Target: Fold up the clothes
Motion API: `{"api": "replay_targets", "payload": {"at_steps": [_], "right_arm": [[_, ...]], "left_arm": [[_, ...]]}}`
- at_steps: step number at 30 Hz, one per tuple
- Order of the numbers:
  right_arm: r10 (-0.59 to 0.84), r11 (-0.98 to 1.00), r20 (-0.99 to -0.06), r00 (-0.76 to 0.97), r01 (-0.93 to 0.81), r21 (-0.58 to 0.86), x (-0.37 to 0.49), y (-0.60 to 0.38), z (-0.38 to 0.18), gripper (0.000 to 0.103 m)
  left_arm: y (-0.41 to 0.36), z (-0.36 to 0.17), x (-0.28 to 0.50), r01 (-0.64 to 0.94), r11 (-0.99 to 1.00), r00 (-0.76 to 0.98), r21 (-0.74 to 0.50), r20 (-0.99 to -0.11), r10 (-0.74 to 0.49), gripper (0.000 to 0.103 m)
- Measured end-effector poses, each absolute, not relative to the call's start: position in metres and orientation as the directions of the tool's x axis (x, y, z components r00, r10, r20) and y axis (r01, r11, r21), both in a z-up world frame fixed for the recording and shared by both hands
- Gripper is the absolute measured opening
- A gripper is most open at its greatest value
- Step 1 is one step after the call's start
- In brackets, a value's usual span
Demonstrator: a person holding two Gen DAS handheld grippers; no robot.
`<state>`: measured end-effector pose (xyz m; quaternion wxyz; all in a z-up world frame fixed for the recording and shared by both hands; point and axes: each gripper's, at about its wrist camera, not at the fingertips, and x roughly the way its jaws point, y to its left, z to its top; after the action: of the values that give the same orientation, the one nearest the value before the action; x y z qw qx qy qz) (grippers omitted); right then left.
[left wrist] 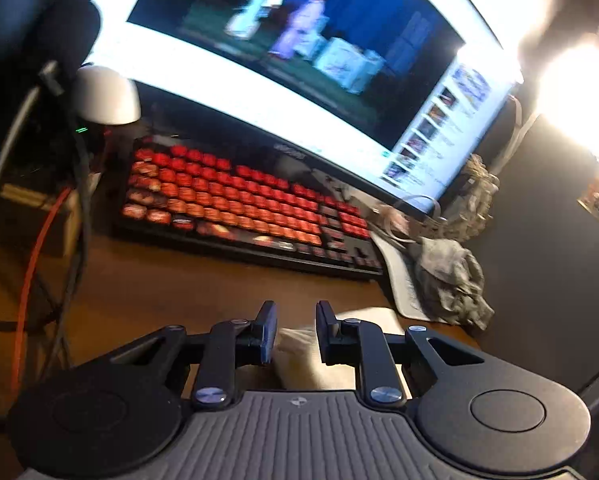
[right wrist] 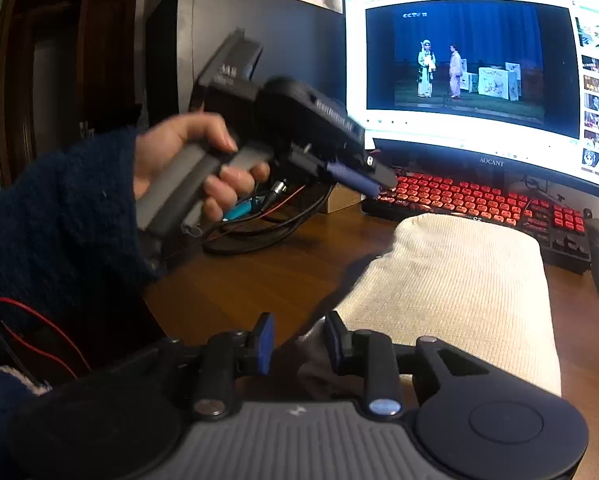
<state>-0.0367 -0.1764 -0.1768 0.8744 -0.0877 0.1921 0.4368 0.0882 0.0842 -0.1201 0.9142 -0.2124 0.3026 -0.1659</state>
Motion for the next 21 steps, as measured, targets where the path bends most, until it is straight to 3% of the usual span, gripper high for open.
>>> {"api": "replay_targets", "payload": {"at_steps": [4, 8, 13, 16, 21], "right_arm": [[0.704, 0.602, -0.419, 0.573, -0.795, -0.075, -0.047, -0.171, -0.174, 0.028], [0.681, 0.608, -0.424, 0.596, -0.784, -0.125, -0.053, -0.168, -0.177, 0.007], [0.691, 0.576, -0.411, 0.594, -0.797, -0.182, -0.064, -0.166, -0.177, 0.006], [0.743, 0.548, -0.405, 0.533, -0.832, -0.089, -0.065, -0.176, -0.172, 0.006], [0.736, 0.63, -0.35, 0.579, -0.776, 0.04, -0.056, -0.206, -0.162, 0.007]], "left_arm": [[0.05, -0.107, 0.083, 0.284, 0.854, 0.739, -0.437, -0.467, -0.485, 0.023], [0.018, -0.112, 0.094, 0.354, 0.848, 0.688, -0.393, -0.505, -0.521, 0.024], [0.013, -0.117, 0.087, 0.383, 0.833, 0.657, -0.4, -0.516, -0.55, 0.024], [0.022, -0.115, 0.075, 0.377, 0.821, 0.662, -0.428, -0.496, -0.562, 0.024], [0.028, -0.109, 0.047, 0.41, 0.809, 0.654, -0.42, -0.483, -0.582, 0.024]]}}
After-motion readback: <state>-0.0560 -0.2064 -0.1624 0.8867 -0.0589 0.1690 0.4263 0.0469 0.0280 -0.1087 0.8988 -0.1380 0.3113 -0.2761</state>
